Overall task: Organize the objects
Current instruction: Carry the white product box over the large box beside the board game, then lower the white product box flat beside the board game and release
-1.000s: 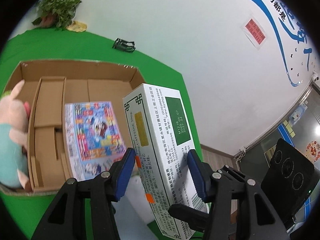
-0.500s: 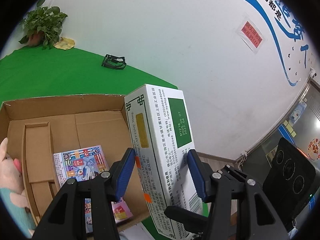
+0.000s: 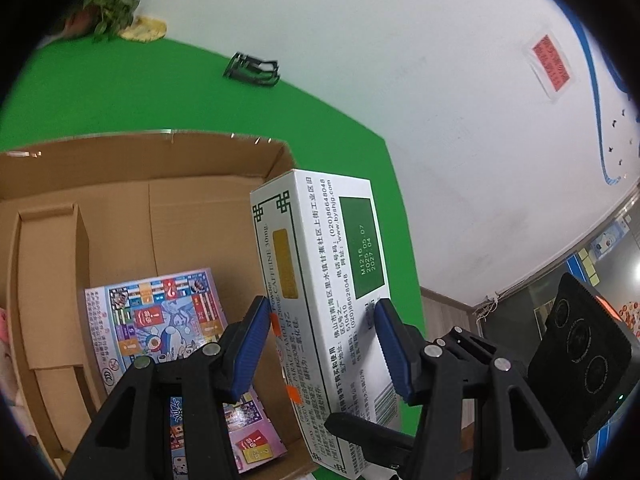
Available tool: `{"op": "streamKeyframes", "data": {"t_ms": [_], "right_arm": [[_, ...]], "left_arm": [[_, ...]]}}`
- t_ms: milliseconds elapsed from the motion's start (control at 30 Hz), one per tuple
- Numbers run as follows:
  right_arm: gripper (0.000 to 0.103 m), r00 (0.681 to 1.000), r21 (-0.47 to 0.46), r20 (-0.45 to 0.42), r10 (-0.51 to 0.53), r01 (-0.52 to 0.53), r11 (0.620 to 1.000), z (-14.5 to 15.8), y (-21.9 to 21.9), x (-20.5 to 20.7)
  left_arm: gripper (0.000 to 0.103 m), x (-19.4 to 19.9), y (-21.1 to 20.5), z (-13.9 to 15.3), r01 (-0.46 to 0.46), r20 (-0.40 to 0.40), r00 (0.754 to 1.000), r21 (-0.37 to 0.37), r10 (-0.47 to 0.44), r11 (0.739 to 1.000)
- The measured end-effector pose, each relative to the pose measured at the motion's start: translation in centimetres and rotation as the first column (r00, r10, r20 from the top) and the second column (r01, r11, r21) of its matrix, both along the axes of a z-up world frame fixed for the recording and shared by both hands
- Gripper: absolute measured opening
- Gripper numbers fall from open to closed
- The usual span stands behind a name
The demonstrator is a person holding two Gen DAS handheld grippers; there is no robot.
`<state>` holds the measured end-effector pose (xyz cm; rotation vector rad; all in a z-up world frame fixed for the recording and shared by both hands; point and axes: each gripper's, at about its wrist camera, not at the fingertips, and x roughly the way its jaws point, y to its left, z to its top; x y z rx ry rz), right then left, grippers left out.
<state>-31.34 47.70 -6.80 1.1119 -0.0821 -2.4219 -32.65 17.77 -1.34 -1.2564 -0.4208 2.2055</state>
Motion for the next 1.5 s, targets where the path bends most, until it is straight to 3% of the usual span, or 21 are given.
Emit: {"op": "streamKeyframes", "data": {"t_ms": [133, 467, 600, 833, 1067, 1167, 1233, 1300, 1500], "right_arm": [[0.061, 0.998, -0.004, 0.062, 0.008, -0.007, 1.0, -2.5, 0.2, -1.2], [0.061, 0.979, 0.098, 0.206, 0.006, -0.026, 0.995, -8.2, -0.6, -4.5], [0.061, 0.974, 0.138, 0.227, -0.005, -0.027, 0.99, -8.9, -0.9, -4.6], [0.062, 0.958, 0.141, 0.287, -0.019, -0.023, 0.99, -9.1, -1.0, -5.7], [0.065, 0.95, 0.178, 0.312, -0.024, -0.034, 0.984, -8.6, -2.0, -4.0], [0.078, 0.955, 0.193, 0.297, -0.018, -0.042, 0.98, -8.3, -2.6, -3.4], [0.078, 0.962, 0.202, 0.271, -0.022, -0.034, 0.979, -7.8, -2.5, -2.9], [0.076, 0.962, 0.19, 0.267, -0.061, 0.01, 0.982, -7.8, -2.4, -2.9], [0.051, 0.968, 0.242, 0.245, -0.046, -0.016, 0.97, -7.8, -3.0, -2.8]], "left_arm": [[0.053, -1.0, 0.2, -2.2, -0.015, 0.053, 0.998, -0.016, 0.016, 1.0], [0.053, -2.9, 0.8, -6.9, -0.028, 0.183, 0.983, -0.029, 0.033, 0.999], [0.053, -3.1, 0.5, -7.8, -0.036, 0.219, 0.975, -0.005, 0.036, 0.999], [0.053, -3.2, 0.2, -7.7, -0.037, 0.244, 0.969, 0.004, 0.035, 0.999], [0.053, -2.2, -1.1, -6.8, -0.043, 0.22, 0.974, -0.048, 0.053, 0.998], [0.053, -1.4, -1.9, -5.9, -0.048, 0.197, 0.979, -0.062, 0.06, 0.997], [0.053, -0.7, -2.8, -5.0, -0.055, 0.164, 0.984, -0.079, 0.067, 0.995], [0.053, 0.1, -3.5, -4.4, -0.069, 0.148, 0.986, -0.085, 0.081, 0.994], [0.053, 1.7, -5.2, -2.8, -0.103, 0.122, 0.986, -0.094, 0.114, 0.99]]}}
